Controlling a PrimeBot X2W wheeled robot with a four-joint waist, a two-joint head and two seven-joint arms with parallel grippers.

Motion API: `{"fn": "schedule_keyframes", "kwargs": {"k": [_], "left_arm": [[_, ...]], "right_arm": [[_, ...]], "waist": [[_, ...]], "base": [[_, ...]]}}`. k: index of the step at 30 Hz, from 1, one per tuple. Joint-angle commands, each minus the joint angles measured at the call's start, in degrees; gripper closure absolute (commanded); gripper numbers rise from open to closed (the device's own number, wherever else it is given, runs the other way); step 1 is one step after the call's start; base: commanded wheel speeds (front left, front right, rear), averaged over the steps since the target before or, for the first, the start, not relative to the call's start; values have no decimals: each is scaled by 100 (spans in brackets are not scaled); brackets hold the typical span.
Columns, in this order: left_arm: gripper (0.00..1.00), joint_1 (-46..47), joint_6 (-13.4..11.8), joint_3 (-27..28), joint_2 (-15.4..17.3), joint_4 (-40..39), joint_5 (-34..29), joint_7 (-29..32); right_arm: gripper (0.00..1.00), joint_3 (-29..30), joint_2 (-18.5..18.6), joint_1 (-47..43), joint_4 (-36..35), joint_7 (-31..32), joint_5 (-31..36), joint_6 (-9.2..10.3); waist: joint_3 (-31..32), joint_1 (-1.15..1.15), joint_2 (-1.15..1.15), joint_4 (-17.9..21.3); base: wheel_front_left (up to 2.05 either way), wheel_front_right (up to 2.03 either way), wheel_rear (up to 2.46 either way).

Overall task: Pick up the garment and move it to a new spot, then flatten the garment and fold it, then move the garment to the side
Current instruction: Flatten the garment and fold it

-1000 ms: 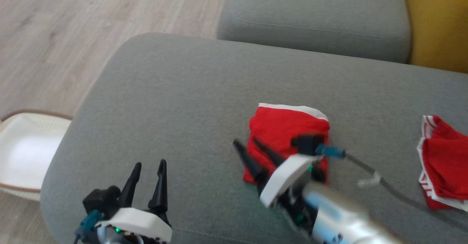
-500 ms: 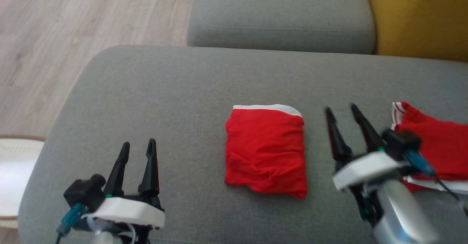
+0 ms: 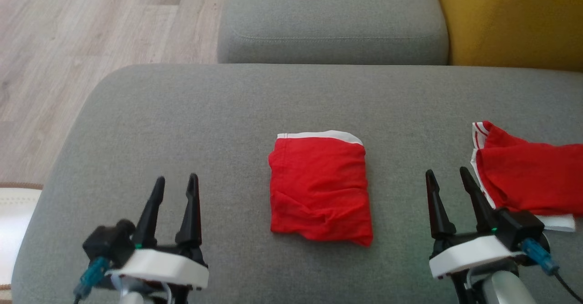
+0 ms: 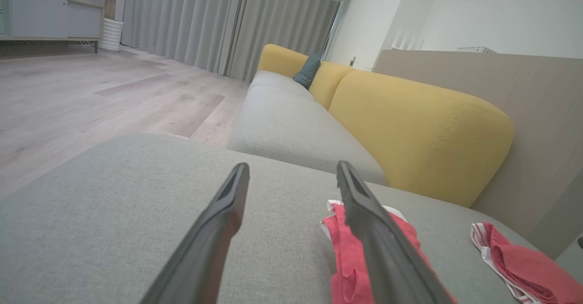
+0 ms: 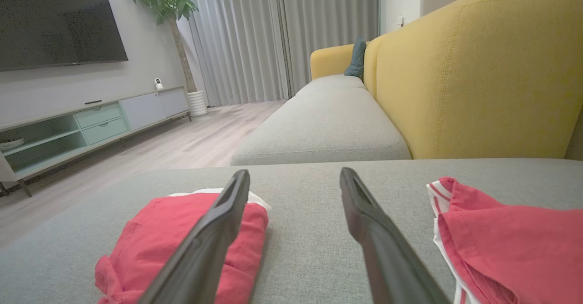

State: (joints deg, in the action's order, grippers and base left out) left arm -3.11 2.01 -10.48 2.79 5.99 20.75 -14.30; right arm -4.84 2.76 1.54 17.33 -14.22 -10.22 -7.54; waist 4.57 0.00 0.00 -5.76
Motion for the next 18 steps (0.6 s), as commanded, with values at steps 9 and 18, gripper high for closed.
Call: {"fn": "schedule_keyframes", "kwargs": {"k": [9,18], "left_arm": [[0,183,-2,157,9,-151,-18,-70],[0,210,36,61,9,-87,-6,-70]], "right_arm": [[0,-120,12,203,-207,-77,-140,5],[0,-318,12,311,-160,-77,-172,5]], "waist": [[-35,0,0,-42],[-127,0,0,-186]], "base": [[0,0,0],[0,0,0]]}}
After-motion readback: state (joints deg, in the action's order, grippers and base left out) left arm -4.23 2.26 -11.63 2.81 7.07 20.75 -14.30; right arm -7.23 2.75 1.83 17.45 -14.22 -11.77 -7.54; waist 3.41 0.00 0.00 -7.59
